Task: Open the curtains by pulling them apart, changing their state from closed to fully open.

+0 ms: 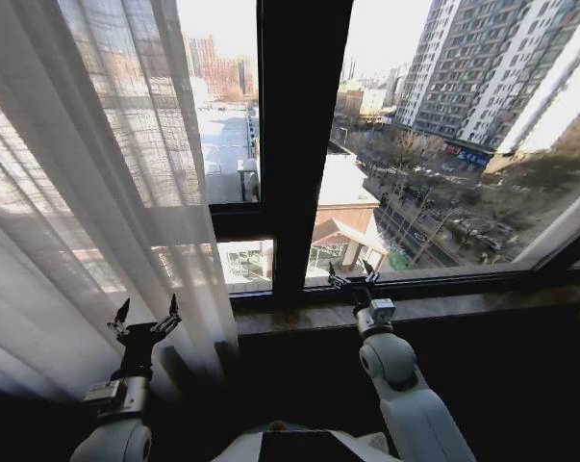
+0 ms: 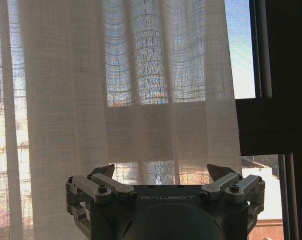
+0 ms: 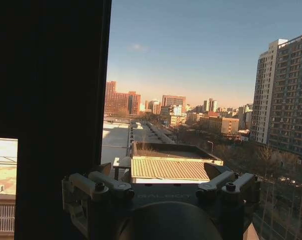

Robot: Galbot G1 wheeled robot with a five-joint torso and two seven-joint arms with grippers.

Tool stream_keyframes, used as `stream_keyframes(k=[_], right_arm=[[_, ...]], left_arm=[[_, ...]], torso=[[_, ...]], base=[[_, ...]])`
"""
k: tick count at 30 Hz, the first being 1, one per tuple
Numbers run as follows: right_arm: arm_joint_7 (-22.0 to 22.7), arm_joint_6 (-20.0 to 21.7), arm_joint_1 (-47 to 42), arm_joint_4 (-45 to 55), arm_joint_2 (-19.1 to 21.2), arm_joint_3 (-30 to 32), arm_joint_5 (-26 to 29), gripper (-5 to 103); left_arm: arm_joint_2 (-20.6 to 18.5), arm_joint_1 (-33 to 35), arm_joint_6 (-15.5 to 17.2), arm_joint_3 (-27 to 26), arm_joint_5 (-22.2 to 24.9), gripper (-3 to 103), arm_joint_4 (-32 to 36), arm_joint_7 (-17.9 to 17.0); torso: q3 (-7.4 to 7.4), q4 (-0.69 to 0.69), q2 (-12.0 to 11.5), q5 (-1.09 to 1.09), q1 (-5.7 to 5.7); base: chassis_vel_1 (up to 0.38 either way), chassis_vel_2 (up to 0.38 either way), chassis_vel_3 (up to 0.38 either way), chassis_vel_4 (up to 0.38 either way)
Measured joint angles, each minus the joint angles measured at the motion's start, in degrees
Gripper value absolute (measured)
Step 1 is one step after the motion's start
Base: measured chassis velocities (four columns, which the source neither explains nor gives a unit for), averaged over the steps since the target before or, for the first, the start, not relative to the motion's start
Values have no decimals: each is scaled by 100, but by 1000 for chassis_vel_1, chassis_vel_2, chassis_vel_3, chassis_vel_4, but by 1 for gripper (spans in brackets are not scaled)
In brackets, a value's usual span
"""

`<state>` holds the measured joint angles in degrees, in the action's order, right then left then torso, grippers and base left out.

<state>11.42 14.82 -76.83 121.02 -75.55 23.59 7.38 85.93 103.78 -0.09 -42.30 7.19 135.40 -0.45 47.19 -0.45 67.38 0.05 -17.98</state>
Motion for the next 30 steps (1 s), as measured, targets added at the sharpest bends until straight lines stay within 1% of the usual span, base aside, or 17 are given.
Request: stream_keyframes(k=[1, 3, 4, 5, 6, 8, 9, 10, 12, 13, 16, 21, 23, 24, 25, 27, 30], right_arm=[[0, 0, 0, 0, 0, 0, 0, 100], [-1, -2, 1, -17, 0, -12, -6, 100], [-1, -2, 1, -20, 0, -14, -7, 100], [-3, -4, 3, -24, -2, -22, -11, 100], [-3, -4, 3, -24, -2, -22, -11, 100], [-5, -8, 9, -31, -12, -43, -19, 100], [-5, -8, 9, -31, -12, -43, -19, 100], [-5, -10, 9, -33, -15, -47, -25, 100], [-5, -12, 11, -28, -15, -46, -27, 100], [-5, -12, 11, -28, -15, -46, -27, 100], [-5, -17, 11, -6, -7, -7, -28, 100], [-3, -36, 3, -1, 6, 16, -28, 100], [-3, -105, 1, -10, 19, 18, -30, 100], [-3, -123, 2, -22, 20, 19, -34, 100], [-3, -131, 4, -27, 20, 18, -36, 100], [-3, -138, 8, -30, 19, 17, -38, 100], [-3, -142, 18, -33, 12, 8, -40, 100]], left_arm=[[0, 0, 0, 0, 0, 100, 0, 0], [-127, -121, 168, 119, -16, 100, 4, -44], [-157, -154, 201, 144, -19, 100, -1, -71], [-245, -271, 299, 217, -21, 100, -31, -160], [-245, -271, 299, 217, -21, 100, -31, -160], [-529, -640, 628, 435, 65, 100, -109, -443], [-529, -640, 628, 435, 65, 100, -109, -443], [-692, -803, 776, 534, 117, 100, -126, -539], [-870, -966, 899, 627, 167, 100, -163, -604], [-870, -966, 899, 627, 167, 100, -163, -604], [-1103, -1200, 1019, 733, 370, 100, -294, -738], [-1284, -1410, 1091, 753, 509, 100, -452, -823], [-1457, -1547, 1117, 754, 622, 100, -592, -868], [-1519, -1594, 1123, 755, 663, 103, -644, -897], [-1570, -1634, 1125, 755, 710, 99, -687, -936], [-1601, -1658, 1127, 754, 756, 99, -713, -974], [-1613, -1662, 1168, 739, 871, 84, -724, -1087]], torso=[[0, 0, 0, 0, 0], [0, 2, 0, -1, 0], [0, 2, 0, -2, 0], [-1, 2, 0, -6, 0], [-1, 2, 0, -6, 0], [-1, 1, 1, -6, -1], [-1, 1, 1, -6, -1], [0, 0, 0, -5, -1], [0, 1, 0, -2, -1], [0, 1, 0, -2, -1], [0, 1, 0, -2, 0], [0, 2, 1, -4, 0], [0, 2, 0, -5, -1], [0, 2, 0, -5, -1], [0, 1, 0, -3, -1], [0, 1, 0, -3, -1], [0, 2, 1, -3, 0]], base=[[-36, -62, 25, 41], [0, 0, 0, 0], [0, 0, 0, 0], [0, 0, 0, 0], [0, 0, 0, 0], [0, 0, 0, 0], [0, 0, 0, 0], [0, 0, 0, 0], [0, 0, 0, 0], [0, 0, 0, 0], [0, 0, 0, 0], [0, 0, 0, 0], [0, 0, 0, 0], [0, 0, 0, 0], [0, 0, 0, 0], [0, 0, 0, 0], [0, 0, 0, 0]])
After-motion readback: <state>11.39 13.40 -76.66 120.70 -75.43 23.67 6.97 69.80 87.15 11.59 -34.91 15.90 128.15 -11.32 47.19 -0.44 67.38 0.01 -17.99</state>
